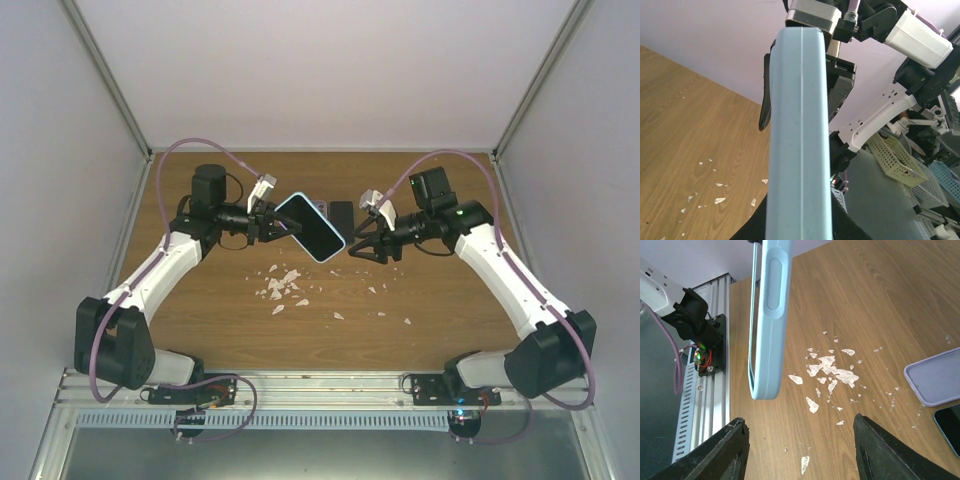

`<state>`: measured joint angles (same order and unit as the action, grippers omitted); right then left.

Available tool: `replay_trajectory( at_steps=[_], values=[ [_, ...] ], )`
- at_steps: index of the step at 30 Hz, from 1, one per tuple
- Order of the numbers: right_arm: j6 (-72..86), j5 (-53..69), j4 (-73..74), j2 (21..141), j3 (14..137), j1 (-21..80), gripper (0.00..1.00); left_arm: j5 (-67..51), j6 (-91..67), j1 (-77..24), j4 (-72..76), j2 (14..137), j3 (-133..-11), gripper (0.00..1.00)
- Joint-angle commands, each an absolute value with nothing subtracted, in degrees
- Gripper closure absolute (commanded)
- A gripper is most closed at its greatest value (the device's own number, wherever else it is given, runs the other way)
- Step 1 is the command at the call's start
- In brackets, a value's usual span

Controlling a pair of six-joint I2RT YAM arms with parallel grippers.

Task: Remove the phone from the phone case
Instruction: Remove the phone case from the phone.

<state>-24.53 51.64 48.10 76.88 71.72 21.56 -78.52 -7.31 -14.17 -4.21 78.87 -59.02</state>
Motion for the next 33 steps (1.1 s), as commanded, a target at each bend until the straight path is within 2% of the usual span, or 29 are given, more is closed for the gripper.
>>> replay_trajectory(
  at_steps=[1,16,26,33],
  values=[
    [-23.7,54.5,48.5,78.4,73.3,21.2,0.42,-77.9,-4.4,-14.9,-3.1,76.0,-59.7,1.00],
    [-23.4,54.7,48.1,79.5,74.2,21.7,0.47,-75.3,-1.2,-16.6,-6.3,75.5,-60.6,1.00],
    [-22.1,50.8,46.5,79.5,73.6,21.7,0.66,-76.4,-1.2,-17.1,-6.7,76.1,-61.4,1.00],
    [-21.6,48.3,45.3,79.4,73.0,21.7,0.71,-80.7,-3.7,-17.3,-4.0,76.4,-61.2,1.00]
  ],
)
